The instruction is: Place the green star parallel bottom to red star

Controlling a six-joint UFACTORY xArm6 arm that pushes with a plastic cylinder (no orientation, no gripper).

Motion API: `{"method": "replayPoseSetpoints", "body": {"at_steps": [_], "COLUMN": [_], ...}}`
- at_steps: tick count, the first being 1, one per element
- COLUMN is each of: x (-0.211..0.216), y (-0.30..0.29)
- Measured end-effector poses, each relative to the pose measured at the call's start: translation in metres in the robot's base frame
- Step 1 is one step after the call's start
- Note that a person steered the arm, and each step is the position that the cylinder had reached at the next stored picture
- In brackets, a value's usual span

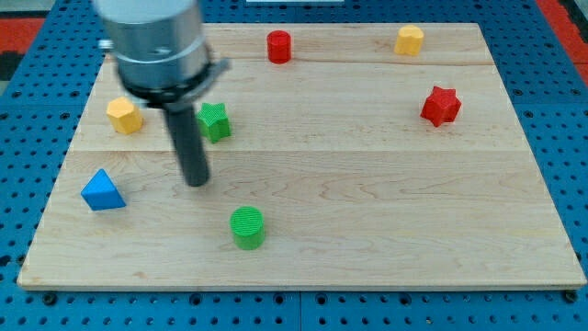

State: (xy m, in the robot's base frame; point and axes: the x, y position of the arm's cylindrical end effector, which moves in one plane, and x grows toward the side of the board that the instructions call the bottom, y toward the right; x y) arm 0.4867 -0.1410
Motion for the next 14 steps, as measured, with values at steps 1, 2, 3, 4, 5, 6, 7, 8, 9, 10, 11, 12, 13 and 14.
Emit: {"method": "replayPoseSetpoints", "body": {"at_steps": [1, 2, 3, 4, 5, 6, 7, 8, 9, 10, 11, 12, 13, 14], "x": [-0.007, 0.014, 0.031, -0.028, -0.077, -0.098, -0.089, -0.068, -0.094, -0.035, -0.004, 0.036, 0.008, 0.006], "y": [-0.026, -0.065, -0.059, -0.059, -0.051, 0.008, 0.102, 0.200, 0.210, 0.217, 0.283, 0.310, 0.287, 0.263]}}
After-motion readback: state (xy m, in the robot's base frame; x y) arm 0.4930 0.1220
